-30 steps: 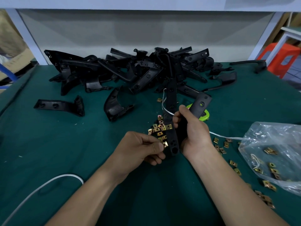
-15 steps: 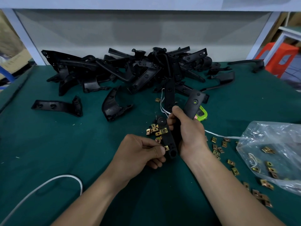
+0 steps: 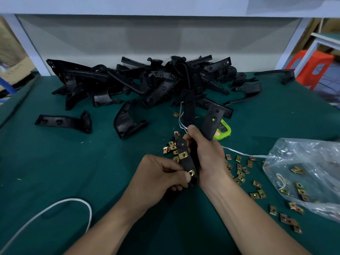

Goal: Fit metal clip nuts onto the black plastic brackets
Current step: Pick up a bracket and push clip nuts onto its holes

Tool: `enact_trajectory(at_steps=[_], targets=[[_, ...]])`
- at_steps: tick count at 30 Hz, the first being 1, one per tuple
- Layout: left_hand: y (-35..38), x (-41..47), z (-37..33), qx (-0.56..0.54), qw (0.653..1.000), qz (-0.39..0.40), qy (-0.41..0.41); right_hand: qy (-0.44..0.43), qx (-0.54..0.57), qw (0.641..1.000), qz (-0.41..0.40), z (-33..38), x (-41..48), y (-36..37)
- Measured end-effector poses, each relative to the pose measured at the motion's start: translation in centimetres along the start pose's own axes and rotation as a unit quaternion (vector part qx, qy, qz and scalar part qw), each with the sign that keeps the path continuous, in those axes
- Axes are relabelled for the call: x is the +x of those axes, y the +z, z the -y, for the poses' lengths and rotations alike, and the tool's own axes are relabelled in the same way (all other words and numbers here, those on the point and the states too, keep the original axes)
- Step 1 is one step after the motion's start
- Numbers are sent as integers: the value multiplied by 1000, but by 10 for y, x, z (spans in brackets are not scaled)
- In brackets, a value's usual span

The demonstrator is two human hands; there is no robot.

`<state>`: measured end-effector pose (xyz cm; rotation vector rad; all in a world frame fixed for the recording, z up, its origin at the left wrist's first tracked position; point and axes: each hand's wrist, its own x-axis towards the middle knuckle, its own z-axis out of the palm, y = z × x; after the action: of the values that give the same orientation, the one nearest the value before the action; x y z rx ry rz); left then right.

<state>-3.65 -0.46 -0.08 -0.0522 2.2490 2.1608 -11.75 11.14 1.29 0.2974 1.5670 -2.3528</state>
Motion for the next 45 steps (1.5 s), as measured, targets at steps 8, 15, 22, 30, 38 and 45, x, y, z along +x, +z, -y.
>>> enact_trajectory(at_steps=[8,15,22,30,38,45], targets=[[0,2,-2,-47,990,48,123,202,154,960,114,-2,-11,4],[5,4,-2,-5,992,-123,40,62,115,991,5,14,2,-3],[36,-2,-31,128,959,-244,70,-119,12,990,-71,28,-25,3],[84,9,-65,186,965,-156,103,-178,-23,980,-84,79,-78,-61],[187,-4,-94,158,976,24,151,-160,-46,967,-195,91,-156,-169],[308,-20,-90,196,969,106,111,-163,-1,950,-267,101,-215,-267]])
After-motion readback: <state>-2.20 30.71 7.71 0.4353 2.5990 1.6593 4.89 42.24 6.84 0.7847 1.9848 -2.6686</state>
